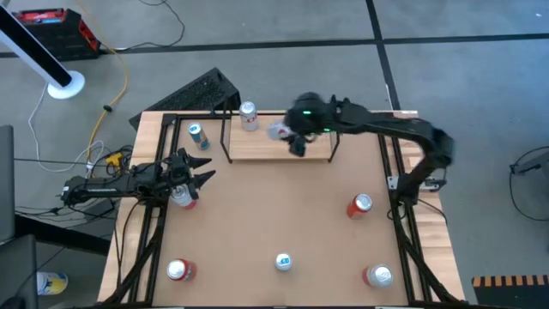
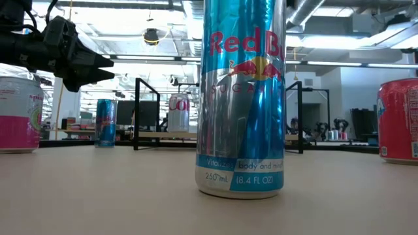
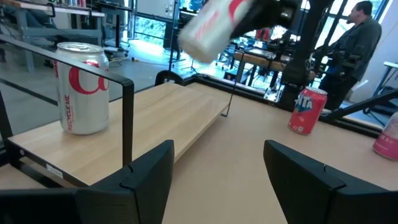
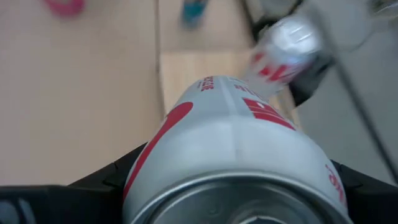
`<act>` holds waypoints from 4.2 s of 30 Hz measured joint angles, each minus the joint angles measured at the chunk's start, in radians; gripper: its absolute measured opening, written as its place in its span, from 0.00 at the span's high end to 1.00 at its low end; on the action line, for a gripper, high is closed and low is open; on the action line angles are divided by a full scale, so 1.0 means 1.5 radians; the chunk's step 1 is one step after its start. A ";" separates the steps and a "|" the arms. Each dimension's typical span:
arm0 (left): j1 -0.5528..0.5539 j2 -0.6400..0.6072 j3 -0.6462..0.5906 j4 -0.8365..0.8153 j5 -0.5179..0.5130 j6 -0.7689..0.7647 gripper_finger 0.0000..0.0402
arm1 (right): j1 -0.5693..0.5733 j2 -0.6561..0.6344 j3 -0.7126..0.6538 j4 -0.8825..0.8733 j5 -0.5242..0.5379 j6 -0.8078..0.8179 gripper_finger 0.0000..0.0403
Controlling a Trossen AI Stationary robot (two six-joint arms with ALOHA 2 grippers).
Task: Place canned beverage on shelf
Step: Put the white soda can on the shelf aligned with the other white soda can
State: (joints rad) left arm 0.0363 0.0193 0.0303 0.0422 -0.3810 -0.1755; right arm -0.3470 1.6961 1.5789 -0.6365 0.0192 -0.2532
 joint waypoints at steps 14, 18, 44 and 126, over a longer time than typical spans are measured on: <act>0.000 0.000 0.000 -0.001 0.000 0.003 0.42 | -0.059 0.338 0.392 -0.401 -0.069 -0.047 0.22; 0.000 0.000 0.000 -0.003 0.000 0.004 0.42 | -0.066 0.360 0.403 -0.414 -0.072 -0.047 0.22; 0.000 0.000 0.000 -0.004 -0.012 0.027 0.42 | -0.080 0.354 0.402 -0.461 -0.083 -0.057 0.11; 0.000 0.000 0.001 -0.019 -0.014 0.095 0.42 | -0.061 0.348 0.403 -0.396 -0.078 0.037 0.10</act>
State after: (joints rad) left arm 0.0363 0.0196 0.0311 0.0135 -0.4021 -0.0323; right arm -0.4381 2.2181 2.1834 -1.2304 -0.0985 -0.1983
